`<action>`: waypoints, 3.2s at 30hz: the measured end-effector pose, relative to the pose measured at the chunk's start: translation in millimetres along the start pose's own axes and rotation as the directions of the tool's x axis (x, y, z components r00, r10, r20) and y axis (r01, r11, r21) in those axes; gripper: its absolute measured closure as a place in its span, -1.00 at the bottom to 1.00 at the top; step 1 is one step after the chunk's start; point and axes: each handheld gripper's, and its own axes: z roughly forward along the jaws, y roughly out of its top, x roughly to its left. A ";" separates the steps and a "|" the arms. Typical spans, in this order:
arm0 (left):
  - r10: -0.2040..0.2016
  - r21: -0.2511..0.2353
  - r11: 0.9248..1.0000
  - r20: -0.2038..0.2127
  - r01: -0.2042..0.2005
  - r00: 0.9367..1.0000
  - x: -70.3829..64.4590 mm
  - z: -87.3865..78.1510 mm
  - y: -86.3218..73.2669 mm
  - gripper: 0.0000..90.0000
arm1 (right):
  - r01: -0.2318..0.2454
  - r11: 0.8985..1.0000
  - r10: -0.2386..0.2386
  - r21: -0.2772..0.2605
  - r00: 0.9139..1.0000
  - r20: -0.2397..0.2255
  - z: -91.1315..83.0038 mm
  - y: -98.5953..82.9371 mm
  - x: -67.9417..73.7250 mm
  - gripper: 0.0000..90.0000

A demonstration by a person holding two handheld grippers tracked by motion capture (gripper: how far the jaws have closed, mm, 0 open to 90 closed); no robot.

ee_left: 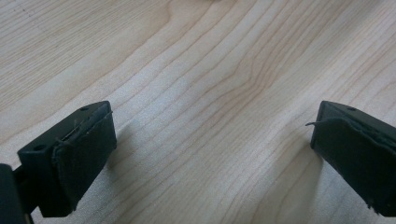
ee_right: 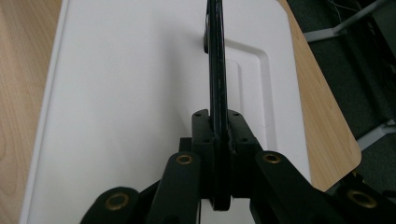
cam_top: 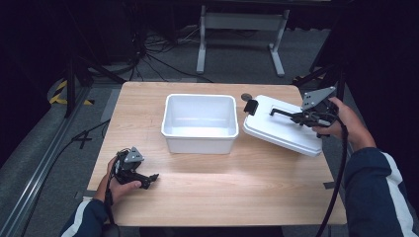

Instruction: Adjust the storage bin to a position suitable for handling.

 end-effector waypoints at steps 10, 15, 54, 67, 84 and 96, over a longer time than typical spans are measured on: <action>0.003 -0.002 1.000 -0.003 -0.003 1.000 0.0 -0.2 -0.2 -0.99 | -0.036 0.999 0.036 0.007 0.999 -0.037 35.7 -6.9 6.4 0.88; 0.003 -0.002 1.000 -0.003 -0.003 1.000 0.1 -0.2 -0.2 -0.99 | -0.056 0.998 0.056 0.000 0.996 -0.063 55.8 -12.5 11.0 0.88; 0.003 -0.003 1.000 -0.001 -0.003 1.000 0.1 -0.2 -0.2 -0.99 | -0.145 0.989 0.146 0.023 0.985 -0.087 91.8 -33.0 19.3 0.81; 0.003 -0.005 1.000 -0.002 -0.003 1.000 0.1 0.0 -0.4 -0.99 | -0.159 0.987 0.158 -0.017 0.985 -0.065 78.9 -28.9 20.8 0.73; 0.005 -0.002 1.000 0.001 -0.005 1.000 0.3 -0.3 -0.3 -0.99 | -0.173 0.984 0.172 -0.028 0.985 -0.032 60.4 -19.3 29.0 0.52; 0.004 -0.007 1.000 -0.001 -0.004 1.000 0.1 0.1 -0.5 -0.99 | -0.216 0.975 0.217 -0.051 0.976 0.005 48.9 -17.1 41.0 0.13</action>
